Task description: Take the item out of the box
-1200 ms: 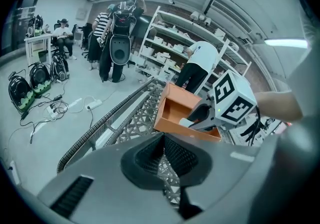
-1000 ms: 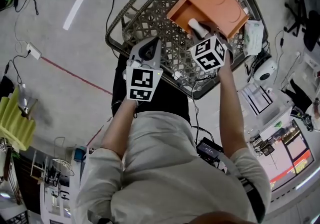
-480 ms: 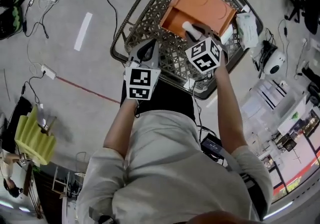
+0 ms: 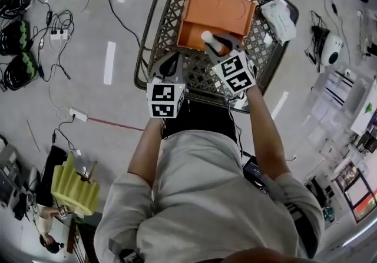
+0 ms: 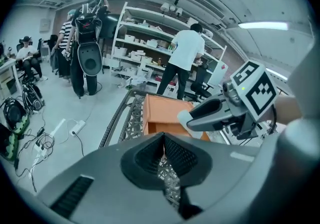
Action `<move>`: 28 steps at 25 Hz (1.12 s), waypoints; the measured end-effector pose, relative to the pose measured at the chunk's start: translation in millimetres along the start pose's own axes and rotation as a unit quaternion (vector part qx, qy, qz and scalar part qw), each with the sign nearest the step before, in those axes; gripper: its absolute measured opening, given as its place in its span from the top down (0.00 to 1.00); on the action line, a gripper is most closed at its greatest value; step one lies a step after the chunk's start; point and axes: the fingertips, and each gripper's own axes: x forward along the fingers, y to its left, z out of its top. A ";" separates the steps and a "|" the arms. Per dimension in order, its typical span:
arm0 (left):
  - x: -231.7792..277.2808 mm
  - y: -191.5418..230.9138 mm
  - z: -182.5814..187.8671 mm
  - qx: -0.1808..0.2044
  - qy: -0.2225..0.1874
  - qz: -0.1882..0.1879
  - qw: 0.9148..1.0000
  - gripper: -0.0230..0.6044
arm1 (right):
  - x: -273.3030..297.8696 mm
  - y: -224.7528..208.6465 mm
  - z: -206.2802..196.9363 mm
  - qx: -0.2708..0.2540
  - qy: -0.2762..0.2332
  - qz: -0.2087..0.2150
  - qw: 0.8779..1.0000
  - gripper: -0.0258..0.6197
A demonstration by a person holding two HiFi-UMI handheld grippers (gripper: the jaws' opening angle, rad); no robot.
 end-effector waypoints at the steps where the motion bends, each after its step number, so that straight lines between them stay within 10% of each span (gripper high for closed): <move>1: 2.7 -0.4 3.5 0.007 0.001 -0.003 1.000 0.95 | -2.8 -0.7 3.0 0.027 -0.021 -0.001 0.999 0.77; 11: 17.0 -17.6 24.9 0.062 0.010 -0.042 0.997 0.95 | -38.1 -24.0 8.0 0.212 -0.160 -0.066 0.962 0.77; 28: -26.3 -43.8 67.6 0.120 -0.057 -0.071 0.989 0.95 | -131.8 -8.9 19.7 0.252 -0.268 -0.191 0.910 0.77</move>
